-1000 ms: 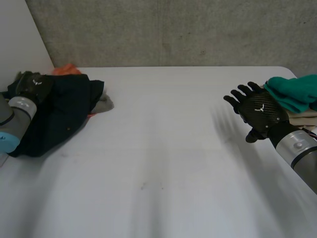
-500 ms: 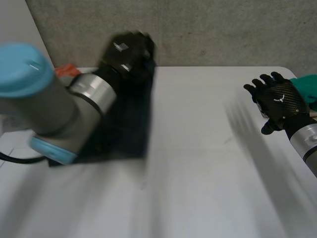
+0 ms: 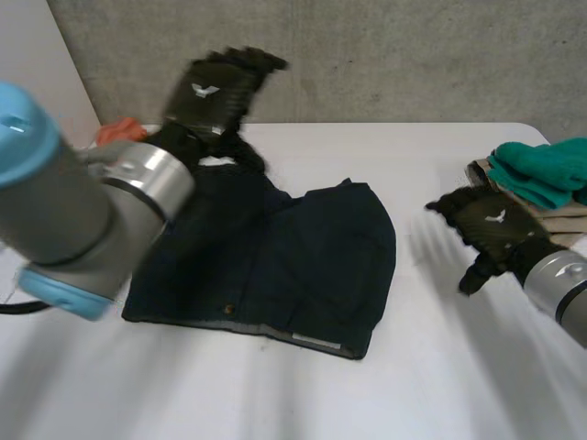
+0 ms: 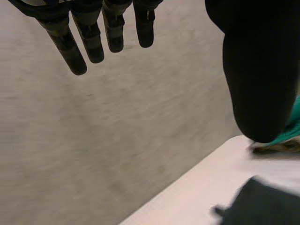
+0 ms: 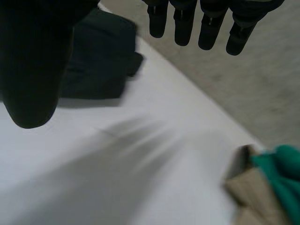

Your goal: Fold the laundry.

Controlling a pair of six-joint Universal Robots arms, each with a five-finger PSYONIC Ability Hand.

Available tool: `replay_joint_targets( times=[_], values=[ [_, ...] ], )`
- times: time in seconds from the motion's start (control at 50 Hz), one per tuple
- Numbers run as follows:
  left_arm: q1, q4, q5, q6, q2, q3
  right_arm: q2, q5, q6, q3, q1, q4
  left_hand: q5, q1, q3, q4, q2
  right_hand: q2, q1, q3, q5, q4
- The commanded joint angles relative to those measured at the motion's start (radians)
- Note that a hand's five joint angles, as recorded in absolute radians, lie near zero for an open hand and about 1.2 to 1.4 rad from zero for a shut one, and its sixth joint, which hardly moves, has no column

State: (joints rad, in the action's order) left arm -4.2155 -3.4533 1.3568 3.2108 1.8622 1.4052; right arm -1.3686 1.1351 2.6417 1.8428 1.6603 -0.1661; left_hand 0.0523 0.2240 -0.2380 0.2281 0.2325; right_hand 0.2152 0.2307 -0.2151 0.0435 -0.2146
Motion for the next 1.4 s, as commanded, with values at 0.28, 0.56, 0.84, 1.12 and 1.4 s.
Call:
replay_joint_targets(
  times=[0.28, 0.56, 0.84, 1.12, 1.4],
  values=[
    [-0.391, 0.284, 0.001, 0.446, 0.107, 0.184, 0.146, 0.224, 0.195, -0.023, 0.43, -0.01, 0.042, 0.045, -0.031, 0.041, 0.037, -0.019, -0.035, 0.019, -0.022, 0.018],
    [-0.382, 0.322, 0.01, 0.457, 0.219, 0.192, 0.292, 0.288, 0.195, -0.103, 0.503, -0.067, 0.309, 0.312, -0.298, 0.307, 0.303, 0.298, 0.283, -0.298, 0.295, -0.299],
    [-0.289, 0.338, 0.048, 0.432, 0.175, 0.202, 0.292, 0.413, 0.112, -0.169, 0.487, -0.079, 1.169, 1.172, -1.158, 1.168, 1.164, 1.181, 1.166, -1.181, 1.178, -1.182],
    [0.17, 0.33, 0.223, -0.028, 0.061, 0.124, 0.463, 0.396, -0.321, -0.589, 0.276, -0.263, 1.169, 1.172, -1.158, 1.168, 1.164, 1.181, 1.166, -1.181, 1.178, -1.182],
    [0.451, 0.117, 0.343, -0.074, 0.445, -0.216, 0.678, 0.295, -0.328, -0.708, 0.222, -0.506, 0.834, 0.837, -0.823, 0.833, 0.828, 1.15, 1.135, -1.15, 1.147, -1.151]
  ],
)
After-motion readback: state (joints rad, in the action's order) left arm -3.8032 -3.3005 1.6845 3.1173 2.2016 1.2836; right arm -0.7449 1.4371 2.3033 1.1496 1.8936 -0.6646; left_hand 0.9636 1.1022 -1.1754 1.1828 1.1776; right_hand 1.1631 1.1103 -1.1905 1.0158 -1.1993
